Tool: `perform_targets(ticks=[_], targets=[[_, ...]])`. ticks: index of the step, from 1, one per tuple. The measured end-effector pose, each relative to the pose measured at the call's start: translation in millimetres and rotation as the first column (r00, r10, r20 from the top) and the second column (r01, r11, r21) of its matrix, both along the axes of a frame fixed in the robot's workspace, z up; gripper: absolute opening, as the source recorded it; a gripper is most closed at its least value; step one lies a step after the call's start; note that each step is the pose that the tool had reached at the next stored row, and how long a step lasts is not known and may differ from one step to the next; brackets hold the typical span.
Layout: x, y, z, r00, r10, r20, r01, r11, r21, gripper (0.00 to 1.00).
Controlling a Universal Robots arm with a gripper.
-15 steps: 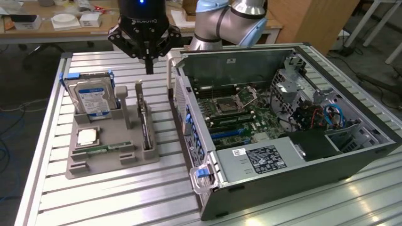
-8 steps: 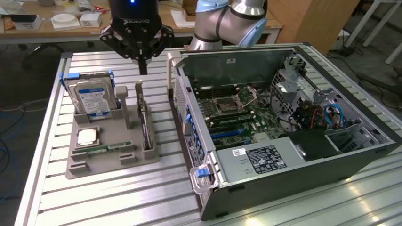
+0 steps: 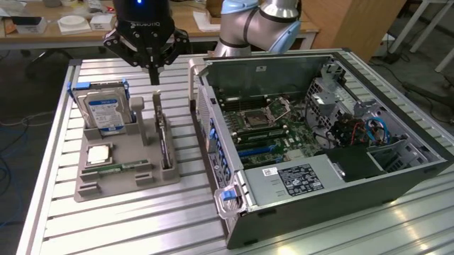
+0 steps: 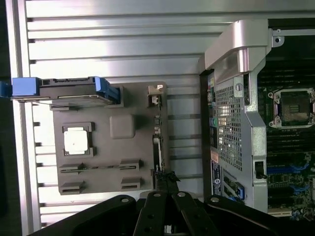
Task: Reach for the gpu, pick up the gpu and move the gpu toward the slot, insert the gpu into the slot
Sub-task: 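Reach for the gpu, then pick up the gpu and move the gpu toward the slot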
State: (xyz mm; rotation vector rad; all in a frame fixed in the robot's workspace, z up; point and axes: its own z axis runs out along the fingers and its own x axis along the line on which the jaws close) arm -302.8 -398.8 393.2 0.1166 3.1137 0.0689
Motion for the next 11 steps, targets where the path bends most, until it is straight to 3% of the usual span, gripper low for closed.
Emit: perform_targets(ticks=[11], targets=[[0.0,0.0,0.0,1.0000,0.000,0.0000,0.000,1.0000,0.0000,0.10]])
